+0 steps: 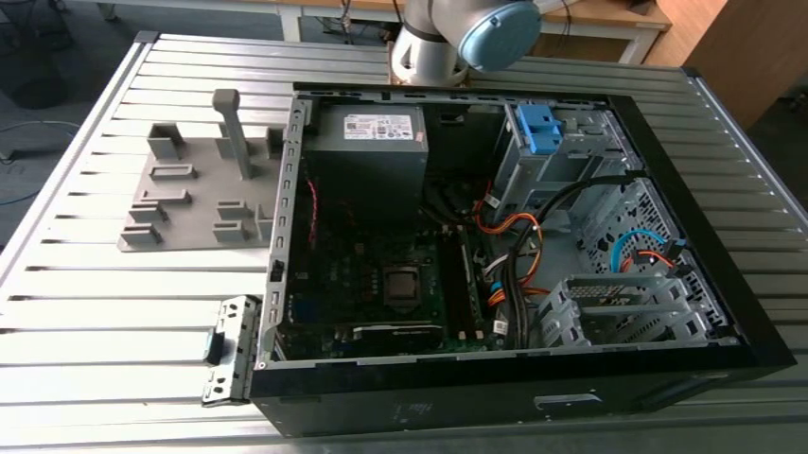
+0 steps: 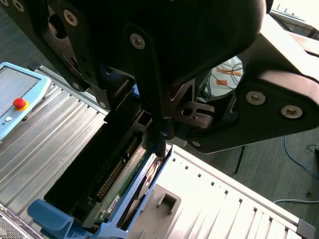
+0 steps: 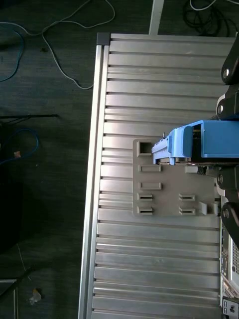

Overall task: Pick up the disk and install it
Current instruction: 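Pick up the disk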

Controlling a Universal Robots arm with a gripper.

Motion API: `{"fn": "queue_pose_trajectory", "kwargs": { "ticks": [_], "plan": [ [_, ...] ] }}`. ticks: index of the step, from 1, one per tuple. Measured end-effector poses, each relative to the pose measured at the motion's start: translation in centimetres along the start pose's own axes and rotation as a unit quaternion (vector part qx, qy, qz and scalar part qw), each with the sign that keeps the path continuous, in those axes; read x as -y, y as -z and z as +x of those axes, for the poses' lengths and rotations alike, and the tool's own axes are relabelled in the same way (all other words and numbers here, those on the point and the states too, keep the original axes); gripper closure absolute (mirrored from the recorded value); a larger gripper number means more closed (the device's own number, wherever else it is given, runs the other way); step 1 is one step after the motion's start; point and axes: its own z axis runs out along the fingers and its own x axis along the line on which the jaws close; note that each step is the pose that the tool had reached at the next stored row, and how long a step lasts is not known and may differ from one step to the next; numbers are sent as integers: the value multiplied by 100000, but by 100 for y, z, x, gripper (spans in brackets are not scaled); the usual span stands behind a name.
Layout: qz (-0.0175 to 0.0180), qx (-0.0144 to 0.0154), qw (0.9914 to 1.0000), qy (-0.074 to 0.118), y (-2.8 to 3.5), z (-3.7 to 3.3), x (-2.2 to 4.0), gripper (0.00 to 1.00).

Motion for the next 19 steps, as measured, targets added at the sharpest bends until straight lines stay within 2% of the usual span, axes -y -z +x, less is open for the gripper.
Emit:
{"fn": "queue_pose_trajectory", "kwargs": {
  "ticks": [19],
  "plan": [
    [-5,-22,100000,1,7,115,-5,64]
  ]
}}
